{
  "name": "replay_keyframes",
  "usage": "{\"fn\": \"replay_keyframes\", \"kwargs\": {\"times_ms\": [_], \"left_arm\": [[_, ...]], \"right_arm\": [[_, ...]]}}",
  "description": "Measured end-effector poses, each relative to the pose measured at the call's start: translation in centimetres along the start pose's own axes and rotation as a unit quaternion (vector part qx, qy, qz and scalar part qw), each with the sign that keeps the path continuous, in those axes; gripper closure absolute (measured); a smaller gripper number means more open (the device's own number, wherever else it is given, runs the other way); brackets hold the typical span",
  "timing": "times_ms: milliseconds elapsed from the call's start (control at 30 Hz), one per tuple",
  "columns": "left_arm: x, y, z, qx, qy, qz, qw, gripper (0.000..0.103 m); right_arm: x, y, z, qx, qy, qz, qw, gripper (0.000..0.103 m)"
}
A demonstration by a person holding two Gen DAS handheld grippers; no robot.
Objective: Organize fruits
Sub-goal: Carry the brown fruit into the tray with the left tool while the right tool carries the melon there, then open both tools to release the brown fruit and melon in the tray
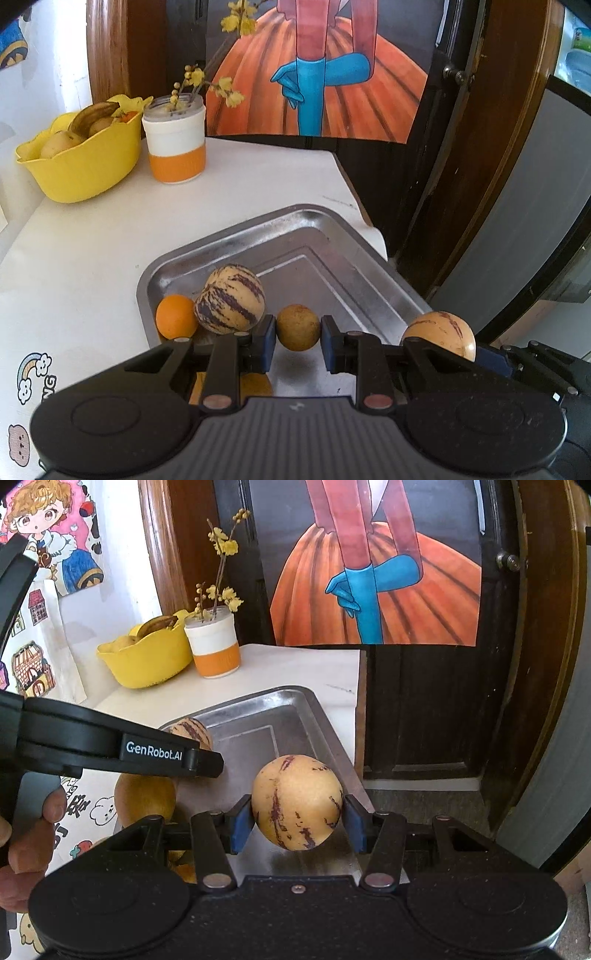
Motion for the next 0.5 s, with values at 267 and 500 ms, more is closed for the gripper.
{"fn": "replay_keyframes", "kwargs": {"times_ms": [267,500], "left_arm": [[0.44,-0.28,-0.53,-0.009,0.005,-0.014,0.9999,0.075],[0.53,-0.27,-0.58,-0.009,0.004,-0.014,0.9998,0.075]], "right_arm": [[0.58,-0.17,-0.51,-0.005,0.001,-0.005,1.0,0.05],[0.92,-0.27,-0.47,-0.008,-0.001,-0.008,1.0,0.05]]}}
Point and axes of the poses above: each gripper's, at about its wrist camera, not at the fingertips, and x roughly the way its jaws point, z to its right, y to its top, the point moved 5 cm from there along x, roughly the way its jaws point, and after that the axes turned 11 degrees about -y, right-handed, at the moved point
